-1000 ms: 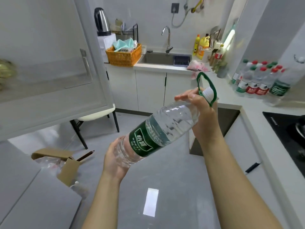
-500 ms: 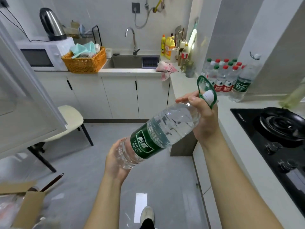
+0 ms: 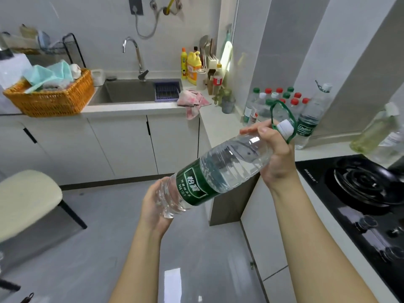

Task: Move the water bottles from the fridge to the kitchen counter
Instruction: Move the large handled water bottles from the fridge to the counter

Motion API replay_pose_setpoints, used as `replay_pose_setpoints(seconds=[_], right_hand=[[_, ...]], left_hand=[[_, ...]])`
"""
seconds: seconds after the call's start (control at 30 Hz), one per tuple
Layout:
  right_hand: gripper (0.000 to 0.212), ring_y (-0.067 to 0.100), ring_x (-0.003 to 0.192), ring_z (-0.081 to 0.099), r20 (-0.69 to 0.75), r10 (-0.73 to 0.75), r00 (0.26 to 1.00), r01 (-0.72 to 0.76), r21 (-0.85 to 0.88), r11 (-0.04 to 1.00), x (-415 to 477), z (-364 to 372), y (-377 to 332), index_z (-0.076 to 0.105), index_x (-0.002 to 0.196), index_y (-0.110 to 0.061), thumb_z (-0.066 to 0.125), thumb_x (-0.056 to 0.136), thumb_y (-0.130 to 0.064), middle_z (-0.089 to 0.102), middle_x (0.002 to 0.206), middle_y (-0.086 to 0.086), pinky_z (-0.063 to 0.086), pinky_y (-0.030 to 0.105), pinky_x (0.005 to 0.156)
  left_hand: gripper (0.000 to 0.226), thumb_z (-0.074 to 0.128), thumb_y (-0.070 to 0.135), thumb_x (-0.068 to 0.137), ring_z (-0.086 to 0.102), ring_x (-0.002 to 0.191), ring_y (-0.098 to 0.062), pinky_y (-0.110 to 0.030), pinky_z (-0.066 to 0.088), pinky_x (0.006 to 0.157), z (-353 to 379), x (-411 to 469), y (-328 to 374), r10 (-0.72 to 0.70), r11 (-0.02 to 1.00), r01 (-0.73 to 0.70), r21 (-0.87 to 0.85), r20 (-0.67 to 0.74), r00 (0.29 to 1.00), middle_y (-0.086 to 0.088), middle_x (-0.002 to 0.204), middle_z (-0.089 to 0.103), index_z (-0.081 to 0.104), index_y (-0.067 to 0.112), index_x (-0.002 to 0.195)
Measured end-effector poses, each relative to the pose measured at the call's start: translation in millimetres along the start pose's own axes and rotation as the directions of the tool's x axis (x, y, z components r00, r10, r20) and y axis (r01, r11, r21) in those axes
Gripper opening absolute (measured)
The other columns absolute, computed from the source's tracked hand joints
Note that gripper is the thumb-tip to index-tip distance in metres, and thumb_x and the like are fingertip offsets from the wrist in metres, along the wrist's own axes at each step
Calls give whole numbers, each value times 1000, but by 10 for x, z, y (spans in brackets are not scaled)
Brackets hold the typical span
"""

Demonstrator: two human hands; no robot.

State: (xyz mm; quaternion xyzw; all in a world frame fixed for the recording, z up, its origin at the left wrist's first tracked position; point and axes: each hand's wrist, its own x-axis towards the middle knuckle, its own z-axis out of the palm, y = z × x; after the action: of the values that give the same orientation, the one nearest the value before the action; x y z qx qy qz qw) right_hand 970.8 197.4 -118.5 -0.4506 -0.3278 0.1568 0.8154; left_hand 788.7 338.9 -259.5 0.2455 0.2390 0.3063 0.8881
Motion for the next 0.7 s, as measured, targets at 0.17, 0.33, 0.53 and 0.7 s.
replay_pose_setpoints(seconds=[0.17,0.33,0.53,0.7], right_hand=[[6,24,74,68,-55,19,998,-18,14,1000,284,-140,169,57,72,-6,54,77,-5,69,68,4,54,37,76],[6,25,76,68,-91,23,996,-23,-9,1000,649,-400,338,58,72,-8,55,77,-7,69,69,5,54,40,78],[19,30,81,68,-112,33,993,-39,-53,998,1269,-931,577,65,65,-21,59,79,-9,72,71,6,48,57,97],[13,28,77,68,-147,76,986,-80,-17,997,1880,-1434,702,63,67,-16,61,77,-8,70,69,7,49,54,96]], left_hand=[[24,60,27,77,68,86,-25,-43,48,88,96,371,-47,-46,999,45,31,41,998,-11,96,70,73,8,84],[23,60,27,78,70,83,-24,-41,50,84,265,792,-162,-64,997,63,43,12,998,-9,92,72,76,11,79],[33,57,27,87,61,104,-32,-50,42,100,553,1480,-574,-175,985,175,-13,-92,980,-15,114,63,64,8,113],[31,64,27,79,67,98,-35,-49,53,87,964,2097,-923,-247,969,246,-20,-110,963,-18,111,66,73,6,101]])
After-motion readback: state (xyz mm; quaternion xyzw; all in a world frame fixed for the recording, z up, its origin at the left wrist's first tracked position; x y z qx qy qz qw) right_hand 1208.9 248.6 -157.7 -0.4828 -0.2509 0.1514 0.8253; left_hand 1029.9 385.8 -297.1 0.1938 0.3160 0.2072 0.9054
